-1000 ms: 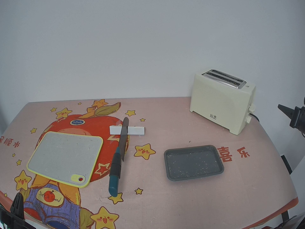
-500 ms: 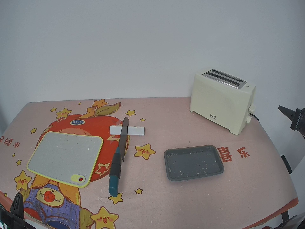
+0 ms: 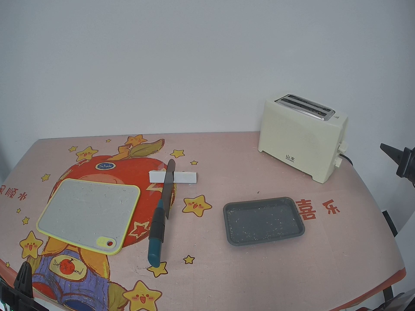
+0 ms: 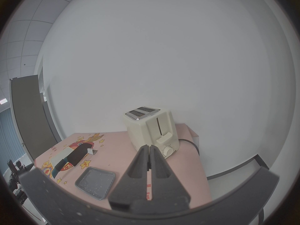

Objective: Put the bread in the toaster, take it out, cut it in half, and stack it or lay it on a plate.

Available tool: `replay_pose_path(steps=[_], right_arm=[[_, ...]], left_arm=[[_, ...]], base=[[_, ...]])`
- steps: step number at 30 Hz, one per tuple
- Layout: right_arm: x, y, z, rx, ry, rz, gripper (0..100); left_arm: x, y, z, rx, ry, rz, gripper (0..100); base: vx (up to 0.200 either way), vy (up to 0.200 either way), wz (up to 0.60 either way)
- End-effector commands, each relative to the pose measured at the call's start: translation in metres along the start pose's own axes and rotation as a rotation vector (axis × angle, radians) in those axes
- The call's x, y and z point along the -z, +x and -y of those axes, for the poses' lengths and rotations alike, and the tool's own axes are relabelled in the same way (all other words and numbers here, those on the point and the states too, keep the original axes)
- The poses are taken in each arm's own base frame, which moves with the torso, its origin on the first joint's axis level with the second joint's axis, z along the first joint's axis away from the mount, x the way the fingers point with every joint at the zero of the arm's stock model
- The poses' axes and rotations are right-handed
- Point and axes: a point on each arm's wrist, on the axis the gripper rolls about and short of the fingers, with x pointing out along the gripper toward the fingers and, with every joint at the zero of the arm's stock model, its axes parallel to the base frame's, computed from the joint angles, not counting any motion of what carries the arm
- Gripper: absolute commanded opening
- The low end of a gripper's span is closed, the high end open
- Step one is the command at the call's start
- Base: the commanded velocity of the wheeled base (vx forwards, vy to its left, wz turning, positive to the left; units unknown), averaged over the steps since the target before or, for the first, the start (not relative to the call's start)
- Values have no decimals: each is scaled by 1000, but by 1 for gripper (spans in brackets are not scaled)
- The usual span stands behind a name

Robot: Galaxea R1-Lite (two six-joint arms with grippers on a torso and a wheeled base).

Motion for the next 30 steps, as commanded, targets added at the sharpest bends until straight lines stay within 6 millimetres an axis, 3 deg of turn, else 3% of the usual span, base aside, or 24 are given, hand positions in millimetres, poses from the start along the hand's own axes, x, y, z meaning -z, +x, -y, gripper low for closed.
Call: replay_pose_path(steps=[1, 7, 11, 15, 25, 30], right_arm=[[-1, 1, 0, 8, 0, 2, 0], [-7, 7, -1, -3, 3, 5, 0], [-6, 28, -8, -53, 47, -114, 0], [3, 37, -7, -55, 45, -180, 0], [31, 35, -9, -47, 37, -266, 0], [31, 36, -13, -36, 3, -246, 0]], left_arm=[[5, 1, 0, -1, 0, -18, 0], [5, 1, 0, 1, 0, -16, 0], [5, 1, 0, 1, 0, -16, 0], [5, 1, 0, -1, 0, -16, 0], [5, 1, 0, -1, 0, -18, 0], [5, 1, 0, 1, 0, -16, 0]], base=[[0, 0, 0], [0, 0, 0], [0, 0, 0], [0, 0, 0], [0, 0, 0], [0, 0, 0]])
